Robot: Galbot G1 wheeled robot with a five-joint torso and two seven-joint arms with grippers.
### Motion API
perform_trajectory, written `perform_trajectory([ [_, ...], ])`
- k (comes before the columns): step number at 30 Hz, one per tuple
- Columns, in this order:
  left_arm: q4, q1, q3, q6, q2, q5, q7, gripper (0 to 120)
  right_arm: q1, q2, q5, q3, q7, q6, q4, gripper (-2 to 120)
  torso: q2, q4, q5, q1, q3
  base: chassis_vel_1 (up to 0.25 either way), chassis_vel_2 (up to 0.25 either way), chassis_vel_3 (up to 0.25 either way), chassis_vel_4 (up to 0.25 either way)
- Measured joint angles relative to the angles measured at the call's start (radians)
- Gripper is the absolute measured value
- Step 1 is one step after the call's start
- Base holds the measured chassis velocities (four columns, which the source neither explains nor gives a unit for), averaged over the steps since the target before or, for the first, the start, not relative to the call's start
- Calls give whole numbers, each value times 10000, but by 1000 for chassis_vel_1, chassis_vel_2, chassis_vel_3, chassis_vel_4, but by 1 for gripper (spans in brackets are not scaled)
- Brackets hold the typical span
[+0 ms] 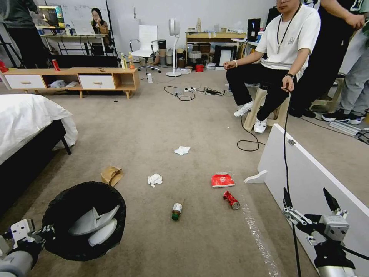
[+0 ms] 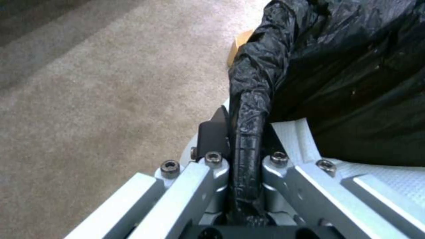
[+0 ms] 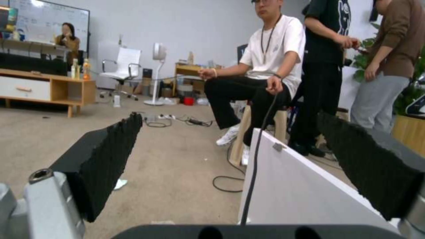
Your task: Pick up the trash bin and place the garbage on the floor into it.
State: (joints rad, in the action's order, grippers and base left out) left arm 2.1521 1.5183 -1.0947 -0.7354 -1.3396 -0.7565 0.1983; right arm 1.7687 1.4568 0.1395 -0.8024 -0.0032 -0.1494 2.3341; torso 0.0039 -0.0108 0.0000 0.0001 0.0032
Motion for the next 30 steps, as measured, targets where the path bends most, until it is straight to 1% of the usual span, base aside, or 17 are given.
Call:
perform_trajectory([
  [11, 167, 75, 89, 0, -38, 16, -68, 3, 66, 1, -7, 4, -23, 0, 57, 100, 0, 0, 0, 0, 0, 0, 0, 0, 0],
  [16, 337, 159, 191, 0, -130, 24, -87, 3, 106, 17, -26, 25, -33, -1, 104, 100, 0, 0, 0, 0, 0, 0, 0, 0, 0],
  [30, 445, 234, 180, 0, -218, 45, -99, 3, 240, 27, -70, 29, -176, -81, 196, 100, 0, 0, 0, 0, 0, 0, 0, 0, 0],
])
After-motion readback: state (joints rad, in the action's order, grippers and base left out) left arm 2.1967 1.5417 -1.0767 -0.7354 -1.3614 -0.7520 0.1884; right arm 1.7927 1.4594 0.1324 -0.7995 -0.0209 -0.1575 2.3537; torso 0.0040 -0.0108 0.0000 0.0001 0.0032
